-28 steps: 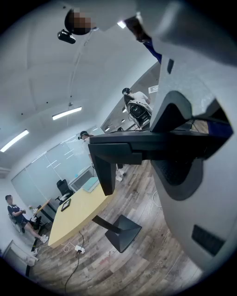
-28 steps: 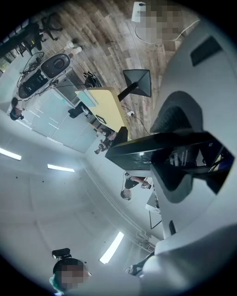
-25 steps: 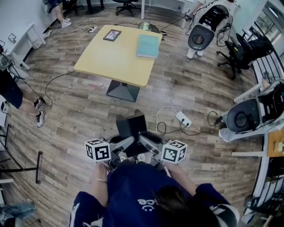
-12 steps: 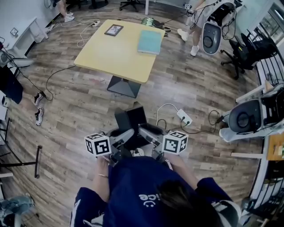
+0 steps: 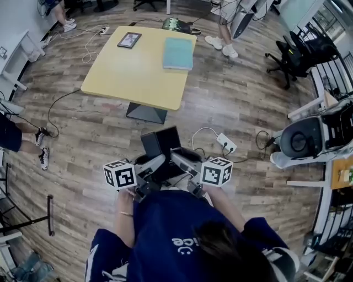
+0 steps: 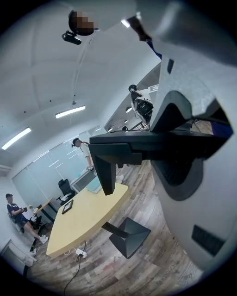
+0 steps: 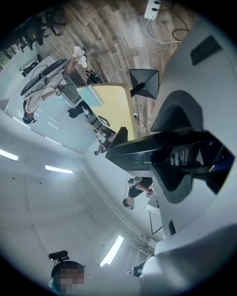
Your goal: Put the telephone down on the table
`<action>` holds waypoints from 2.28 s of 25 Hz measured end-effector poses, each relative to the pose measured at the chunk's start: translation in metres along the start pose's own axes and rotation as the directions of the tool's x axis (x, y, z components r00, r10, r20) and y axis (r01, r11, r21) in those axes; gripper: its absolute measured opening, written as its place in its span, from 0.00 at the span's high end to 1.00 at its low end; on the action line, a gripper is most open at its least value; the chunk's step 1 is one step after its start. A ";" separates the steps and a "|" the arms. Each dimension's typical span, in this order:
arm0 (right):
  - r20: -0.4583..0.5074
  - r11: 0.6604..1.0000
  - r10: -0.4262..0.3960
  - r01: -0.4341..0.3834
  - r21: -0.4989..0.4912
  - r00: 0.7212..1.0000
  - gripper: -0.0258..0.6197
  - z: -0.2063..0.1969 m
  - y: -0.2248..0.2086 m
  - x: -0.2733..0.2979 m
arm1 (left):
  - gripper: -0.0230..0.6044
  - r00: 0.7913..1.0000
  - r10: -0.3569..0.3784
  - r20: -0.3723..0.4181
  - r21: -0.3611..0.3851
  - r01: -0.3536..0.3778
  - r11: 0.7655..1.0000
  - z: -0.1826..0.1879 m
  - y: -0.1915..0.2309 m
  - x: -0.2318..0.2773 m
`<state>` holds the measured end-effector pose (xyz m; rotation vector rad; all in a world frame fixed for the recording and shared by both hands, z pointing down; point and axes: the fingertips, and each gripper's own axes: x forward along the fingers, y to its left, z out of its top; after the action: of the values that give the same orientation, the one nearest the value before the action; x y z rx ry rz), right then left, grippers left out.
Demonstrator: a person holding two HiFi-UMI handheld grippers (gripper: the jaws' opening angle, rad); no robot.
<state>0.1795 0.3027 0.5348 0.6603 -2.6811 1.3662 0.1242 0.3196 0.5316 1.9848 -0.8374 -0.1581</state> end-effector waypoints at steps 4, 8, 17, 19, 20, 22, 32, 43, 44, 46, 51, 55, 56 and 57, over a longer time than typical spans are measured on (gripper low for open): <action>0.003 1.000 -0.020 0.020 -0.009 1.000 0.62 0.014 -0.003 0.032 | 0.66 1.000 -0.019 -0.006 -0.009 0.019 1.000 0.027 0.022 -0.004; 0.015 0.999 -0.049 0.049 -0.002 0.999 0.62 0.027 -0.007 0.063 | 0.66 0.999 -0.042 -0.028 -0.014 0.041 0.999 0.054 0.045 -0.007; 0.087 0.995 -0.095 0.094 0.020 0.992 0.62 0.055 -0.009 0.135 | 0.66 0.992 -0.082 -0.097 0.013 0.083 0.996 0.118 0.094 -0.021; 0.097 0.995 -0.103 0.101 0.024 0.990 0.62 0.060 -0.010 0.146 | 0.66 0.990 -0.090 -0.108 0.017 0.093 0.996 0.128 0.102 -0.022; 0.101 0.994 -0.108 0.106 0.025 0.989 0.62 0.063 -0.011 0.150 | 0.66 0.989 -0.094 -0.111 0.018 0.097 0.995 0.132 0.104 -0.021; 0.103 0.993 -0.116 0.114 0.027 0.988 0.62 0.066 -0.011 0.153 | 0.66 0.988 -0.099 -0.115 0.014 0.102 0.995 0.136 0.106 -0.021; 0.081 0.993 -0.110 0.106 0.053 0.991 0.62 0.072 -0.030 0.160 | 0.66 0.988 -0.085 -0.126 -0.012 0.084 0.996 0.140 0.120 -0.007; -0.027 0.999 -0.020 0.021 0.034 0.999 0.62 0.132 -0.073 0.203 | 0.66 1.000 0.009 -0.022 -0.044 -0.010 0.999 0.197 0.155 0.032; -0.037 0.999 -0.013 0.014 0.031 0.999 0.62 0.141 -0.078 0.206 | 0.66 1.000 0.015 -0.013 -0.048 -0.015 0.999 0.204 0.158 0.039; -0.054 1.000 -0.002 0.003 0.024 0.999 0.62 0.160 -0.090 0.214 | 0.66 1.000 0.025 0.004 -0.058 -0.025 0.998 0.219 0.164 0.054; -0.066 0.999 0.023 -0.020 0.045 0.998 0.62 0.198 -0.116 0.230 | 0.66 0.998 0.058 0.005 -0.059 -0.057 0.997 0.255 0.179 0.083; -0.071 0.998 0.045 -0.043 0.035 0.996 0.62 0.237 -0.138 0.242 | 0.66 0.997 0.077 0.028 -0.051 -0.075 0.996 0.287 0.187 0.113; -0.076 0.998 0.049 -0.047 0.032 0.996 0.62 0.243 -0.142 0.243 | 0.66 0.996 0.078 0.033 -0.054 -0.076 0.996 0.292 0.188 0.119; -0.081 0.998 0.053 -0.051 0.029 0.995 0.62 0.250 -0.146 0.244 | 0.66 0.996 0.079 0.038 -0.056 -0.076 0.996 0.297 0.190 0.125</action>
<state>0.0507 -0.0531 0.5539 0.5285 -2.6384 1.4113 -0.0019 -0.0317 0.5497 1.9009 -0.9256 -0.1748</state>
